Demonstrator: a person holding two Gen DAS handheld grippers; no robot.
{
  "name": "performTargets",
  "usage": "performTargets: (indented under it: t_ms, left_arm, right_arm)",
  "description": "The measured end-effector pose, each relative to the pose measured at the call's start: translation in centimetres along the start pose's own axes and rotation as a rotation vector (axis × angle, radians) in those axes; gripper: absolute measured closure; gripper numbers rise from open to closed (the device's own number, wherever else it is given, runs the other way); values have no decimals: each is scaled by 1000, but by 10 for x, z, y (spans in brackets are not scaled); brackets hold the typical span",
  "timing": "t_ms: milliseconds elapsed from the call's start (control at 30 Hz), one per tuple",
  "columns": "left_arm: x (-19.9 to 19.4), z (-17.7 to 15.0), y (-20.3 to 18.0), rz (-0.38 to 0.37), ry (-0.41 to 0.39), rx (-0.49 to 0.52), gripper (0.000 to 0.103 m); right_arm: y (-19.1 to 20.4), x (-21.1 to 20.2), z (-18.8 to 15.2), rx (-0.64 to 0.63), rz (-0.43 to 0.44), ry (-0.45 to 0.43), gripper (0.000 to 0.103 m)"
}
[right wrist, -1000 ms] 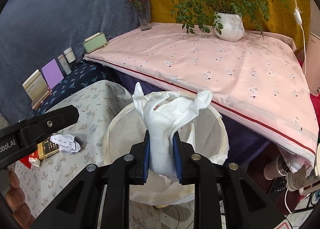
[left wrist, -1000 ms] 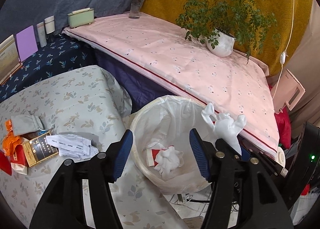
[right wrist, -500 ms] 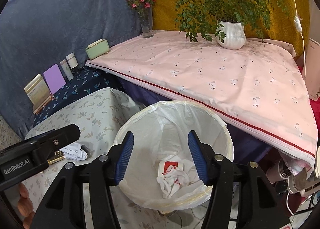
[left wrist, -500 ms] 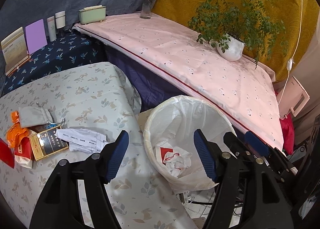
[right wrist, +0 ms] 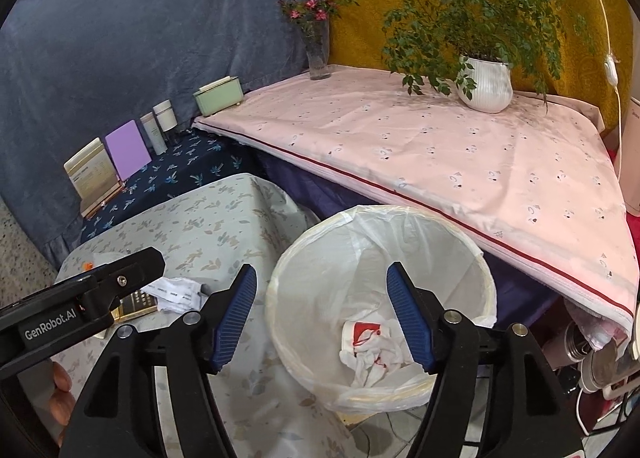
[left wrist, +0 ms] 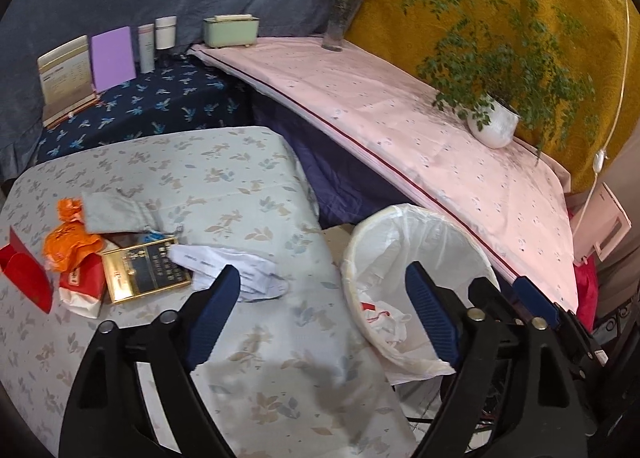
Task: Collect trash
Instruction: 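Move both grippers back over the remaining trash on the table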
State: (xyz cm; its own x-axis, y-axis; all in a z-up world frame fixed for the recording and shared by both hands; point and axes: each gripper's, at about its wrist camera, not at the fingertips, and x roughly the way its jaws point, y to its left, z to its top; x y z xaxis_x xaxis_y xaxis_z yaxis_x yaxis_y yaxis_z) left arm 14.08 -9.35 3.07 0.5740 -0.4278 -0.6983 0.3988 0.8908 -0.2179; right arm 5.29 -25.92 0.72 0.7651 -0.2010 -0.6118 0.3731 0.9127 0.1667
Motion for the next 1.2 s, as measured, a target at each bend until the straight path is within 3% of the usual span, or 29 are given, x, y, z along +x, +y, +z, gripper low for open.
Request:
performTargets:
  t_ms: [533, 800, 933, 1200]
  left_arm:
    - [-27, -16, 90, 115, -16, -130, 21]
    - [-41, -29, 138, 174, -26, -195, 21]
    - [-47, -36, 164, 226, -32, -231, 15]
    - [-53, -52, 222, 343, -27, -290, 15]
  right_arm:
    - [81, 3, -23, -101, 92, 44, 35]
    - [118, 7, -33, -129, 132, 65, 27]
    - [133, 9, -39, -131, 140, 70, 21]
    - [162, 16, -53, -146, 139, 82, 19]
